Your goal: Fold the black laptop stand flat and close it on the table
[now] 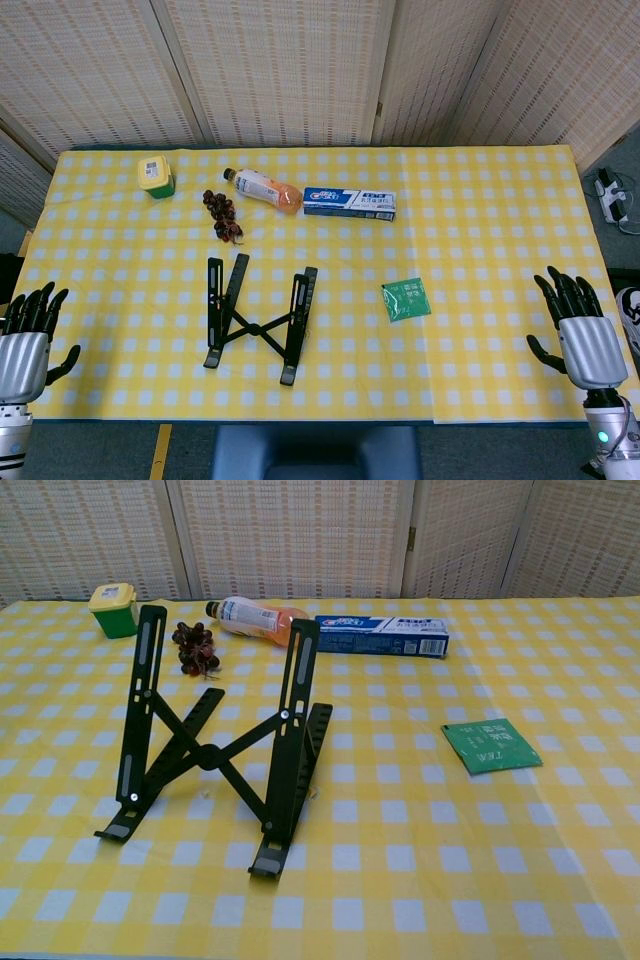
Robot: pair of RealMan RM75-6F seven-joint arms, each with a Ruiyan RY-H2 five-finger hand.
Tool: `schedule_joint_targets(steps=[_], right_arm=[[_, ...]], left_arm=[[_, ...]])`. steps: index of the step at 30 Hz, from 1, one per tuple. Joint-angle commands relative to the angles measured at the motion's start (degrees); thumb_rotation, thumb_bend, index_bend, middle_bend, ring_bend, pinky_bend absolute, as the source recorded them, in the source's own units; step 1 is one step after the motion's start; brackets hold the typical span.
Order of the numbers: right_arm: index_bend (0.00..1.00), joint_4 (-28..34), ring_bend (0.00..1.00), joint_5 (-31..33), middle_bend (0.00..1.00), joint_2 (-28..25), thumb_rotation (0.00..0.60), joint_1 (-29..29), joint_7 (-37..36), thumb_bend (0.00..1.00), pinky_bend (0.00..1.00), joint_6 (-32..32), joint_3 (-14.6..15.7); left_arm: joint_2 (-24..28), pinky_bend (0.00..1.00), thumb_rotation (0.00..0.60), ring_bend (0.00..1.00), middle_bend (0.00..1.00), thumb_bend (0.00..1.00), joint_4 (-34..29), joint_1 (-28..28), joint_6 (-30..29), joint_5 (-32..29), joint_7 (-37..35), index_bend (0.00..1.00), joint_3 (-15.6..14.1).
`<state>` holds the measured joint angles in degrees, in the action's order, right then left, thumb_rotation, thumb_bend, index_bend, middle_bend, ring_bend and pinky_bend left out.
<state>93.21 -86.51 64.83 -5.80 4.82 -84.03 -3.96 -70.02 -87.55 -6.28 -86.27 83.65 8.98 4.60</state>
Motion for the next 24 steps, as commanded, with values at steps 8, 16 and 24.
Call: schedule_joint_targets(steps=[8,16,24], right_arm=[[0.0,0.4,0.01,0.2,0.0,-0.7,0.6,-0.1,-1.5,0.33,0.0,0.8,0.3],[0.0,0.7,0.02,-0.4,0.0,-1.1,0.6,0.0,-2.2,0.33,0.0,0.0,0.2],[0.0,1.4,0.02,-1.2,0.0,-1.8,0.6,-0.2,-2.3,0.33,0.0,-0.1,0.3]], left_arm=[[0.7,0.0,0.6,0.0,0.0,0.35,-2.2,-0.5,3.1,-2.9,3.0,0.02,-0.2],[1.6,0.0,0.6,0.0,0.0,0.35,-2.0,-3.3,6.3,-1.7,-0.7,0.02,0.6],[3.6,0.0,0.6,0.0,0.0,0.35,-1.3,-11.2,15.7,2.5,-17.1,0.02,2.0]])
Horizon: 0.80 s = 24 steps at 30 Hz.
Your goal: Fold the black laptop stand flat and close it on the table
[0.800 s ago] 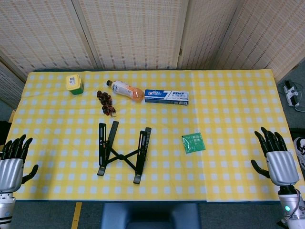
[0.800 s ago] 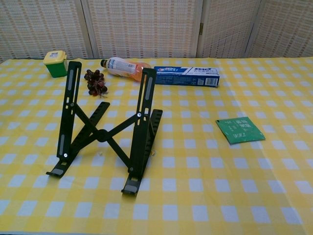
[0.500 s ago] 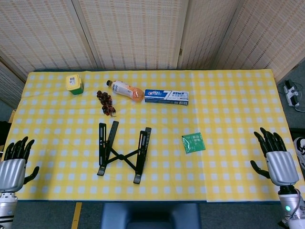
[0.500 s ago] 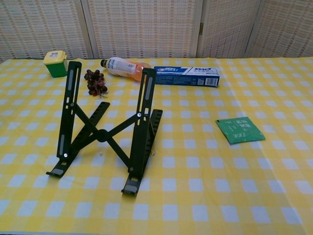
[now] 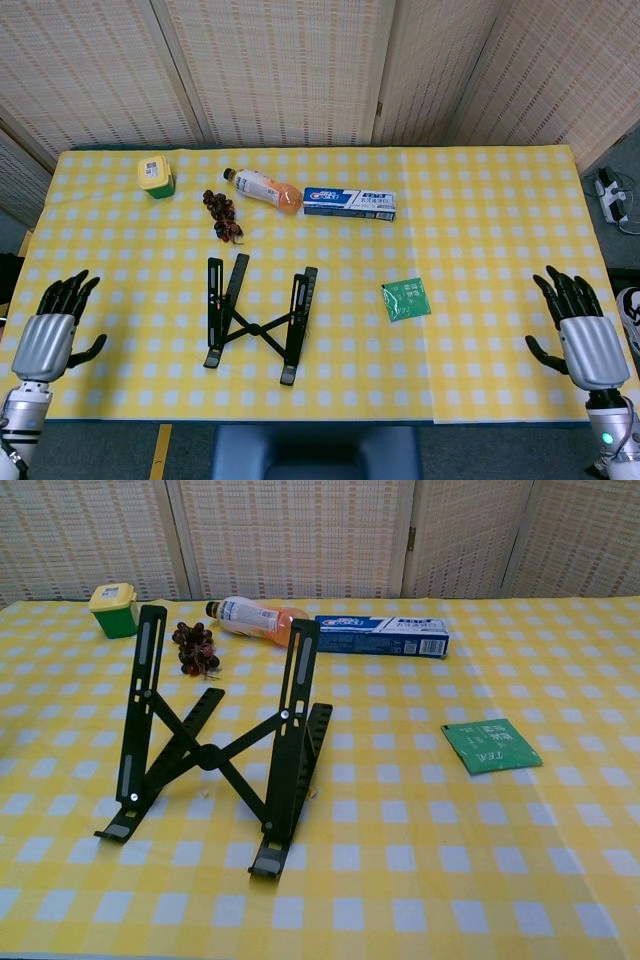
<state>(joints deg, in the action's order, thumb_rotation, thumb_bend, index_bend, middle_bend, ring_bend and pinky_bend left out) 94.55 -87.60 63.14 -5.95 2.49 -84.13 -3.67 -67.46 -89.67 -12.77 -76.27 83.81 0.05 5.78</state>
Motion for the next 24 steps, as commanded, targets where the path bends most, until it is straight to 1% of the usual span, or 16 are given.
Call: schedule_joint_targets(steps=[1,6,10,14,16,20,23,24], right_arm=[[0.0,0.1,0.02,-0.1,0.0,-0.1,0.6,-0.1,0.0,0.33,0.0,0.1,0.0],[0.0,0.5,0.02,-0.3,0.0,-0.1,0.6,-0.3,0.0,0.33,0.0,0.3,0.1],[0.0,0.6,0.02,-0.4,0.0,0.0,0.6,-0.4,0.2,0.33,0.0,0.3,0.1],[0.0,0.7,0.02,-0.6,0.0,0.0,0.6,-0.4,0.4,0.33,0.0,0.2,0.2],[0.0,0.8,0.02,-0.6,0.0,0.1,0.6,-0.3,0.5,0.33,0.0,0.1,0.2],[0.0,0.9,0.02,-0.3,0.0,0.0,0.6,-0.2,0.6,0.33,0.0,0.1,0.2],[0.0,0.9,0.02,-0.1,0.0,0.1,0.6,-0.1,0.6,0.33,0.0,0.1,0.3],[0.0,0.9,0.02,0.0,0.0,0.1,0.6,-0.1,0.6,0.33,0.0,0.1,0.3]], left_arm=[[1.3,0.0,0.6,0.0,0.0,0.35,1.1,-5.9,7.5,2.5,-10.1,0.02,0.8],[3.1,0.0,0.6,0.0,0.0,0.28,1.7,-13.4,19.4,2.5,-22.2,0.0,1.2],[2.1,0.0,0.6,0.0,0.0,0.25,4.8,-18.1,26.2,1.5,-27.6,0.0,1.8],[0.0,0.0,0.6,0.0,0.0,0.25,8.2,-22.5,32.2,0.7,-35.4,0.0,2.3],[-1.1,0.0,0.6,0.0,0.0,0.25,9.7,-24.0,33.8,1.1,-39.0,0.0,2.3],[-2.4,0.0,0.6,0.0,0.0,0.25,11.5,-27.0,36.7,2.8,-50.3,0.0,1.9],[-3.6,0.01,0.6,0.03,0.05,0.25,13.4,-28.8,36.6,5.6,-61.7,0.01,1.2],[-4.1,0.01,0.6,0.04,0.07,0.25,14.3,-29.5,36.0,7.1,-66.8,0.02,0.7]])
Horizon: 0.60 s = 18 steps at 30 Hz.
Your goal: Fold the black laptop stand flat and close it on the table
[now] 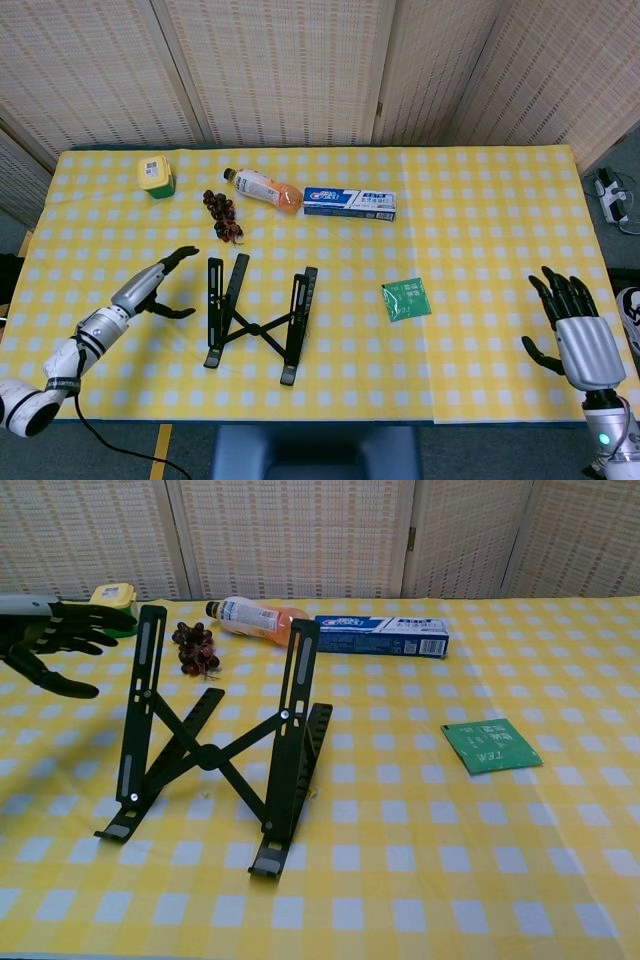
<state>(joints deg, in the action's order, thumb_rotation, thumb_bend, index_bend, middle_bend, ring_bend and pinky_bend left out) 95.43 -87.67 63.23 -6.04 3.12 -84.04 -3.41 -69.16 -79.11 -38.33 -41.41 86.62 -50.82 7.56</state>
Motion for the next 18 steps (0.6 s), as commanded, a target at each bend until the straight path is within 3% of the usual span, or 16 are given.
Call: schedule_joint_targets(steps=[1,9,18], right_arm=[[0.0,0.0,0.02,0.1,0.0,0.1,0.6,0.0,0.0,0.33,0.0,0.0,0.0],[0.0,-0.1,0.01,-0.3,0.0,0.8,0.6,-0.8,0.0,0.33,0.0,1.4,0.3],[0.0,-0.5,0.02,-3.0,0.0,2.3,0.6,-3.8,-4.7,0.33,0.0,5.9,1.5]], left_arm=[[-2.7,0.03,0.6,0.06,0.09,0.25,4.4,-4.5,0.4,5.5,-20.0,0.04,-1.6],[-7.4,0.12,0.6,0.16,0.21,0.25,14.0,-8.8,-7.6,13.2,-47.7,0.12,-6.7],[-11.7,0.3,0.6,0.38,0.45,0.25,21.8,-10.9,-14.7,15.4,-63.4,0.35,-11.0]])
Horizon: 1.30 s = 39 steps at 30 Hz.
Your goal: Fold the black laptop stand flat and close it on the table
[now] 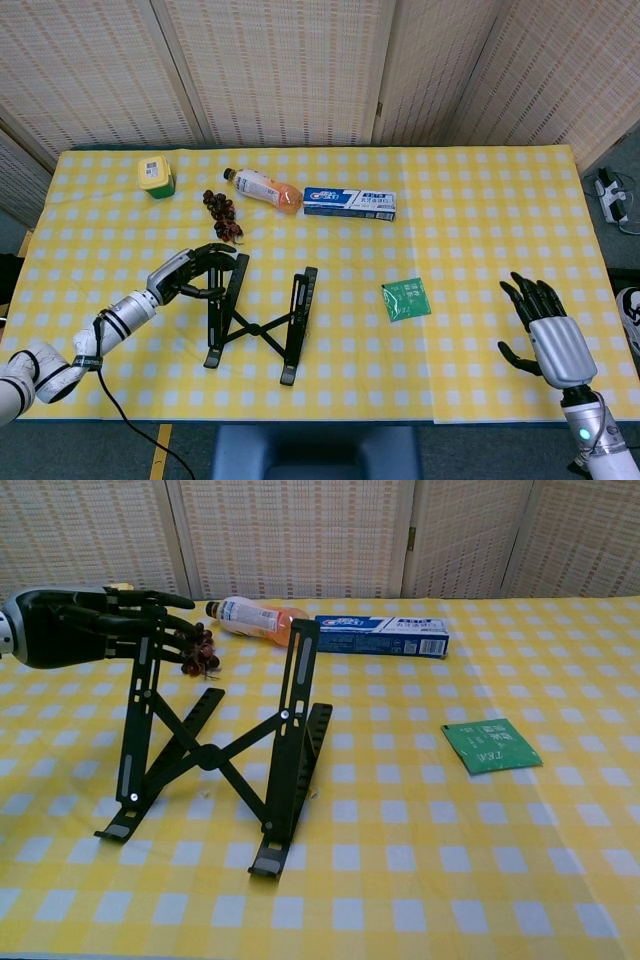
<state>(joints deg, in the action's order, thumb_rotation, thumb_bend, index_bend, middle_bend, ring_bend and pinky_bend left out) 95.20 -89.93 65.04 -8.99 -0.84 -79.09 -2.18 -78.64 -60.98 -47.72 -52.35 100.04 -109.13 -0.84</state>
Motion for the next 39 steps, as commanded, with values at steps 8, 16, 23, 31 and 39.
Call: schedule_joint_targets(steps=[8,16,23,31,39], right_arm=[[0.0,-0.4,0.02,-2.6,0.0,1.9,0.6,-4.7,-4.0,0.33,0.0,5.3,0.5],[0.0,0.3,0.05,-7.0,0.0,2.8,0.6,-9.7,-13.7,0.33,0.0,8.8,0.9],[0.0,0.5,0.06,-11.4,0.0,4.3,0.6,-16.7,-30.1,0.33,0.0,13.7,2.2],[0.0,-1.4,0.07,-14.5,0.02,9.6,0.6,-23.2,-46.6,0.33,0.0,15.5,3.3],[0.0,-4.8,0.08,-14.6,0.04,15.5,0.6,-29.3,-59.1,0.33,0.0,17.2,3.2]], left_arm=[[-1.8,0.33,0.6,0.46,0.52,0.25,5.0,-1.0,-10.0,3.3,-7.6,0.41,-6.0],[0.6,0.36,0.6,0.46,0.52,0.25,2.8,0.4,-16.7,4.8,-6.1,0.45,-8.8],[2.9,0.36,0.6,0.48,0.54,0.25,0.4,1.6,-21.0,6.6,-2.9,0.48,-11.5],[4.8,0.36,0.6,0.48,0.54,0.25,-2.1,3.0,-24.8,7.6,-0.1,0.48,-13.6],[6.1,0.36,0.6,0.48,0.54,0.25,-3.9,3.3,-26.3,8.7,2.5,0.49,-15.4]])
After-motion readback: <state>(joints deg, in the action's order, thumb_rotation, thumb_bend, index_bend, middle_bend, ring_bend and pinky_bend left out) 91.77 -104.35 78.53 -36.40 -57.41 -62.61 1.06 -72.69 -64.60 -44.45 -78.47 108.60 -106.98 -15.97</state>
